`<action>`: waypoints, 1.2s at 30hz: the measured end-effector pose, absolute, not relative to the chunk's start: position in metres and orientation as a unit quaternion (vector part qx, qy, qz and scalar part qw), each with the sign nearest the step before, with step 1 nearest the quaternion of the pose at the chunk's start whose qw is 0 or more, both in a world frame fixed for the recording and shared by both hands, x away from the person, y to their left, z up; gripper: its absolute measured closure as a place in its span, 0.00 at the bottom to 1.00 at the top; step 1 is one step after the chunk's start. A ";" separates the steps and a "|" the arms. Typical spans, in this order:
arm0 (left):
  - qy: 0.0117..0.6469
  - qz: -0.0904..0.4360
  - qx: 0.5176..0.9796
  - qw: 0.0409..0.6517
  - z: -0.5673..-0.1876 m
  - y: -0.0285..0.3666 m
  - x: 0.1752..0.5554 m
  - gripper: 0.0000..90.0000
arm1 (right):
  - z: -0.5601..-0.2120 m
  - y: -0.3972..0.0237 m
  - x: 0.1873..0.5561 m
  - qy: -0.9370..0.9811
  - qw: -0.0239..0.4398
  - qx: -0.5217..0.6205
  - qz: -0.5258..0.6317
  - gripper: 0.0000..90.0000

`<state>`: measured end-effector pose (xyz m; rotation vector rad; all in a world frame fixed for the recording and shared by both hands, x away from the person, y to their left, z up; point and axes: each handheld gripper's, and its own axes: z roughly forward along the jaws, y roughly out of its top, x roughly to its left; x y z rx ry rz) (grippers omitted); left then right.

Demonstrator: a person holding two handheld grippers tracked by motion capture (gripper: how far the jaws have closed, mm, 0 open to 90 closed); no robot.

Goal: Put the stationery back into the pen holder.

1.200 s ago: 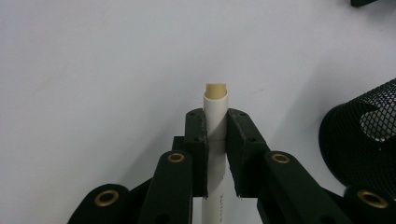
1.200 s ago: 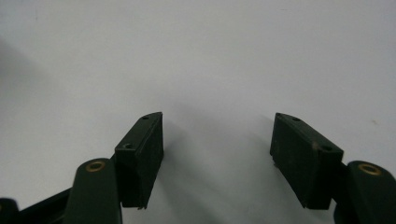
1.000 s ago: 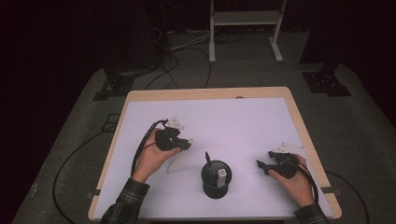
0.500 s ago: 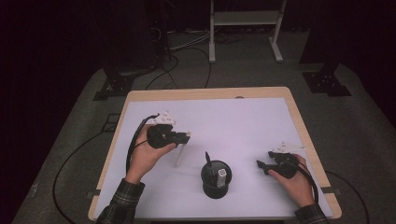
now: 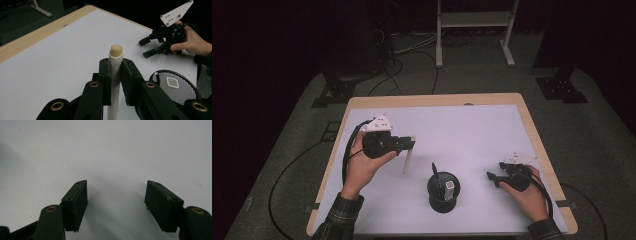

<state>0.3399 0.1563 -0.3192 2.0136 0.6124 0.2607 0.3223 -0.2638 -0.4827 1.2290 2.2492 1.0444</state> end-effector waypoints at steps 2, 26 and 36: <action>0.246 0.109 0.827 0.494 -0.314 0.156 0.336 0.87 | -0.483 -0.264 0.322 0.799 0.186 0.436 0.371 0.37; 0.166 0.062 0.809 0.561 -0.286 0.131 0.303 0.87 | -0.483 -0.264 0.322 0.799 0.186 0.436 0.370 0.37; 0.145 0.035 0.817 0.558 -0.296 0.105 0.303 0.87 | -0.483 -0.264 0.322 0.799 0.186 0.436 0.371 0.37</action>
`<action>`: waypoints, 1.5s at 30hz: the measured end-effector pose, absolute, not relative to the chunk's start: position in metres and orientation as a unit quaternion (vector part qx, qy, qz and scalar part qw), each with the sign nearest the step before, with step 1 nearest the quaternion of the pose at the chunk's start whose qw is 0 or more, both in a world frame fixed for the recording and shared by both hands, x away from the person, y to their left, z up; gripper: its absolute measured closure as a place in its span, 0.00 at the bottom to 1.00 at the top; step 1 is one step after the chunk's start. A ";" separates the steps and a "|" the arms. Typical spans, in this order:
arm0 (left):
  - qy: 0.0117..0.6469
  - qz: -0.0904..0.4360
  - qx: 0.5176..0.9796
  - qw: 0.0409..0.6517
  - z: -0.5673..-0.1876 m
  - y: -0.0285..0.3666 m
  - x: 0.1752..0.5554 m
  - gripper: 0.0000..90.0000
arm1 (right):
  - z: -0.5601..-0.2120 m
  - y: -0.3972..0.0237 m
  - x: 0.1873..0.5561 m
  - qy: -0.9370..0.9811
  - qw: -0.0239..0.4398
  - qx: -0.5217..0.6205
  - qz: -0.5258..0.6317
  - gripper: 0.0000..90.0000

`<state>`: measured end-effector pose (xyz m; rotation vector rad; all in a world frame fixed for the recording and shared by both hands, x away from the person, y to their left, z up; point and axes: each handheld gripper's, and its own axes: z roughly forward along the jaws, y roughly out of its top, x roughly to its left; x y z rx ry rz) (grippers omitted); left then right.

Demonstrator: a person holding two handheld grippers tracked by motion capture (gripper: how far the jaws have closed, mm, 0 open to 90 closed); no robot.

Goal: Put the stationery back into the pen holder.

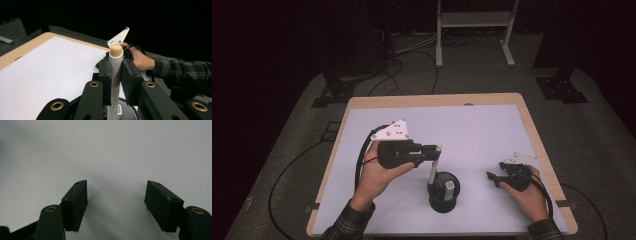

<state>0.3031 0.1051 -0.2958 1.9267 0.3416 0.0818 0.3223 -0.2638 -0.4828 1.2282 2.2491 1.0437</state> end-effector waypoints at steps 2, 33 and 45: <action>0.143 0.032 0.819 0.556 -0.297 0.102 0.304 0.87 | -0.483 -0.264 0.322 0.799 0.186 0.436 0.371 0.37; 0.155 -0.011 0.866 0.476 -0.359 0.075 0.313 0.87 | -0.483 -0.264 0.322 0.799 0.186 0.436 0.371 0.37; 0.160 -0.016 0.871 0.464 -0.368 0.074 0.312 0.86 | -0.483 -0.264 0.322 0.799 0.186 0.436 0.370 0.37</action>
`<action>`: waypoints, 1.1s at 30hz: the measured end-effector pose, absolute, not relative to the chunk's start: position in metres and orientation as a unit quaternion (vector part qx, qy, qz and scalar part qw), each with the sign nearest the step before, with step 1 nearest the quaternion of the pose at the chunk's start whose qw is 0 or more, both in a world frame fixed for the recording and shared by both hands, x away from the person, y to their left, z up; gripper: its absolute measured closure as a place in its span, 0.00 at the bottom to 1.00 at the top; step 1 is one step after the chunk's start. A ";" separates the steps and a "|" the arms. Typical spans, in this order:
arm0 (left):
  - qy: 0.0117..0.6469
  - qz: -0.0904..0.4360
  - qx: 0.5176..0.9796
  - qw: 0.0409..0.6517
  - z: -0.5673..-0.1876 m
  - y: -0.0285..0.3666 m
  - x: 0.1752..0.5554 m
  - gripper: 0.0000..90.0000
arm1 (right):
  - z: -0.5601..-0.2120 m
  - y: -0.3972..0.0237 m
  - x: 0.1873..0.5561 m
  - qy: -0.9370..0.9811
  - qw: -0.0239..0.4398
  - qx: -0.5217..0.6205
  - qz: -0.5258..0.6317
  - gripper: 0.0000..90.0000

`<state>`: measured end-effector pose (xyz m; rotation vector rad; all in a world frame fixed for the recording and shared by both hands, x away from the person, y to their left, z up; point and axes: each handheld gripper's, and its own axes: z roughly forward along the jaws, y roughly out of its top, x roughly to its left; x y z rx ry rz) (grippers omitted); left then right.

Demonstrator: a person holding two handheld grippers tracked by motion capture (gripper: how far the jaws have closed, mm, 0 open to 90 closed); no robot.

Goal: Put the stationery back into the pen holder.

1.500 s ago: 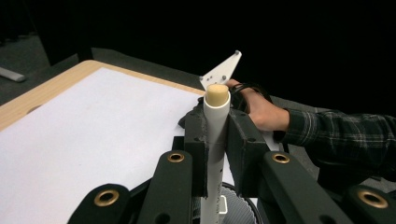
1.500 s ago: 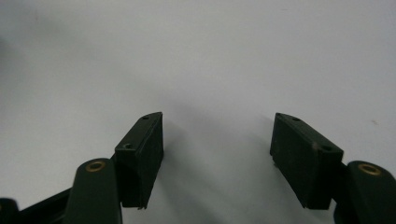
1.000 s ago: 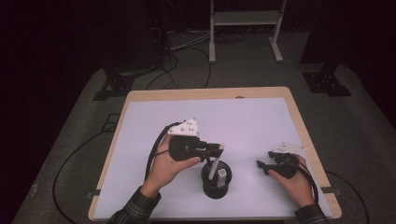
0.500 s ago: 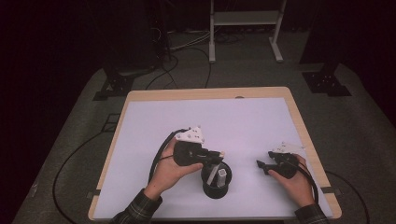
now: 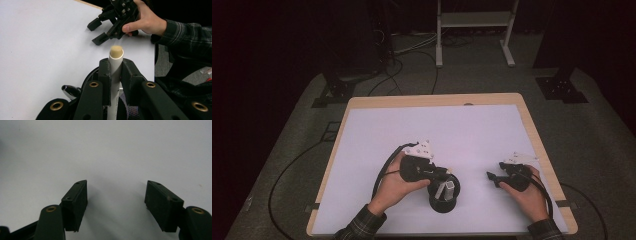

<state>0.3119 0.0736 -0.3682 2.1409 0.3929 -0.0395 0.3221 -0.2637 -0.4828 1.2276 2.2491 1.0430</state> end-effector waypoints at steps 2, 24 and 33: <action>0.161 -0.016 0.871 0.463 -0.367 0.074 0.312 0.85 | -0.483 -0.264 0.322 0.799 0.187 0.436 0.370 0.37; 0.177 0.046 0.854 0.487 -0.346 0.098 0.308 0.27 | -0.483 -0.264 0.322 0.799 0.186 0.436 0.371 0.37; 0.208 0.087 0.849 0.478 -0.351 0.127 0.308 0.19 | -0.483 -0.264 0.322 0.799 0.187 0.435 0.371 0.37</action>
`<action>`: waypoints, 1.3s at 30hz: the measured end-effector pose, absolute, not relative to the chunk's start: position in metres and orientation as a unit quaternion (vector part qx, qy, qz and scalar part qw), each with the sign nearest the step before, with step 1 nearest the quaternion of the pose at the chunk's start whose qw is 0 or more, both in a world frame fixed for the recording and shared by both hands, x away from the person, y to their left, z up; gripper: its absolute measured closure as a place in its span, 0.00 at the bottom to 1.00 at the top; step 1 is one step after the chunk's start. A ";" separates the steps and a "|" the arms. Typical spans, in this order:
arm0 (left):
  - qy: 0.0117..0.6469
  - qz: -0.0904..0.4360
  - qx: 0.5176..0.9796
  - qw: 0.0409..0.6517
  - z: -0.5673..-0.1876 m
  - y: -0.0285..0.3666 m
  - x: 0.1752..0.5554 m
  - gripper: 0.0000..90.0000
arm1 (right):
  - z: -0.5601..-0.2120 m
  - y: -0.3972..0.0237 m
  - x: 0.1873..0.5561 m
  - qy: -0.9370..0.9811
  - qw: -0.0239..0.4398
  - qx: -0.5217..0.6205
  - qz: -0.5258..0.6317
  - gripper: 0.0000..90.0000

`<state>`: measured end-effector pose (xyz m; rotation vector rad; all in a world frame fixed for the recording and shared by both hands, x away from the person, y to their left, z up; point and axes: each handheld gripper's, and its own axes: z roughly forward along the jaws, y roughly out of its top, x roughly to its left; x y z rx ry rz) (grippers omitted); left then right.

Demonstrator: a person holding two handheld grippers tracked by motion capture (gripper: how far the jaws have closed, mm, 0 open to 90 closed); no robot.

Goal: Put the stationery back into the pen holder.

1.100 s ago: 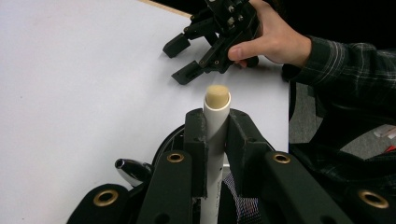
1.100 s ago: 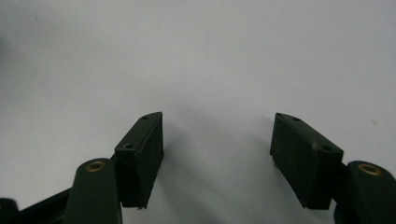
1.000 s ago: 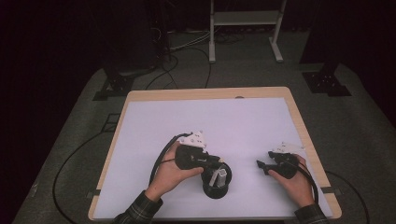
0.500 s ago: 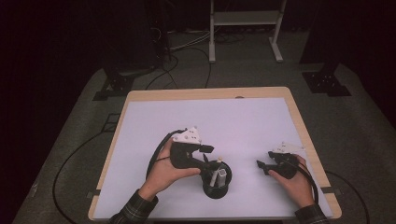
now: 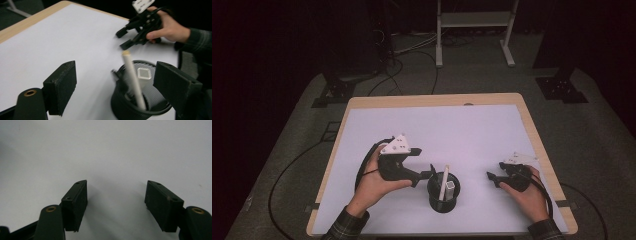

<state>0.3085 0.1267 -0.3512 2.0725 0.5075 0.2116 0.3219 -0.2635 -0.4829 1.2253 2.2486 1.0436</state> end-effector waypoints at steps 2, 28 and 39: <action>0.216 0.096 0.848 0.474 -0.353 0.134 0.309 0.18 | -0.483 -0.263 0.322 0.799 0.187 0.436 0.370 0.37; 0.322 0.131 0.854 0.387 -0.420 0.213 0.303 0.14 | -0.483 -0.263 0.322 0.799 0.187 0.436 0.371 0.37; 0.350 0.130 0.864 0.337 -0.454 0.229 0.297 0.11 | -0.483 -0.263 0.322 0.798 0.187 0.436 0.371 0.37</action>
